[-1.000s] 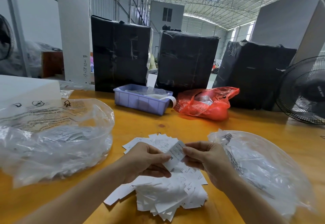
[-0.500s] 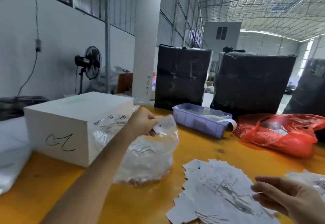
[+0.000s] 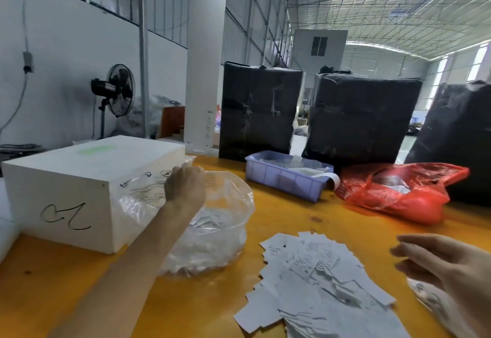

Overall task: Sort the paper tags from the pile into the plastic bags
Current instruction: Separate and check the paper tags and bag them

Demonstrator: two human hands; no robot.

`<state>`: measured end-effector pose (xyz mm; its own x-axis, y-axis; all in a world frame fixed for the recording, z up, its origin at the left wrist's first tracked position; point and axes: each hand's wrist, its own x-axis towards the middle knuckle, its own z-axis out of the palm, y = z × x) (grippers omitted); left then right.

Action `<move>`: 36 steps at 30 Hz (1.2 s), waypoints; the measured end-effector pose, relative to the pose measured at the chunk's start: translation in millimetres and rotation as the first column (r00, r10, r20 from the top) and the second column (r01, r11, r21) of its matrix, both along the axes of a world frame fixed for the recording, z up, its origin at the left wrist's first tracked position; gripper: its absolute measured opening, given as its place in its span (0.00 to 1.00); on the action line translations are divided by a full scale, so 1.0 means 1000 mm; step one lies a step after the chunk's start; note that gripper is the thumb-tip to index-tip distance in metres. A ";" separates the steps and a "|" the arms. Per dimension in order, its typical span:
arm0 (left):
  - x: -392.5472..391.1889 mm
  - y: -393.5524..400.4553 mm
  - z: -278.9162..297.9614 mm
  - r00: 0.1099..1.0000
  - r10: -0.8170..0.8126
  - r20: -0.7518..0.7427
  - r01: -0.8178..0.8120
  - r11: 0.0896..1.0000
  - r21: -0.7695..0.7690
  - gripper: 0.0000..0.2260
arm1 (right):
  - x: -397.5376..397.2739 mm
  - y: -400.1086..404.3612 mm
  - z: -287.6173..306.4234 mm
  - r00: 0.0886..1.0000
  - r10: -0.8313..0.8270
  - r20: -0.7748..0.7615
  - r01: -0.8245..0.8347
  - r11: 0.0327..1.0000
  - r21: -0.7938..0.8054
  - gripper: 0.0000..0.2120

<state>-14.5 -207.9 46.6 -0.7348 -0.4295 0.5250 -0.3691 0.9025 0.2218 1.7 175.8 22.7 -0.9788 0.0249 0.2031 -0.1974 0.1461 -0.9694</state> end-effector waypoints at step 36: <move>-0.010 0.161 -0.123 0.565 -0.764 -0.311 0.800 0.600 -0.019 0.25 | -0.010 0.126 0.025 0.916 -0.398 -0.060 0.341 0.688 0.641 0.10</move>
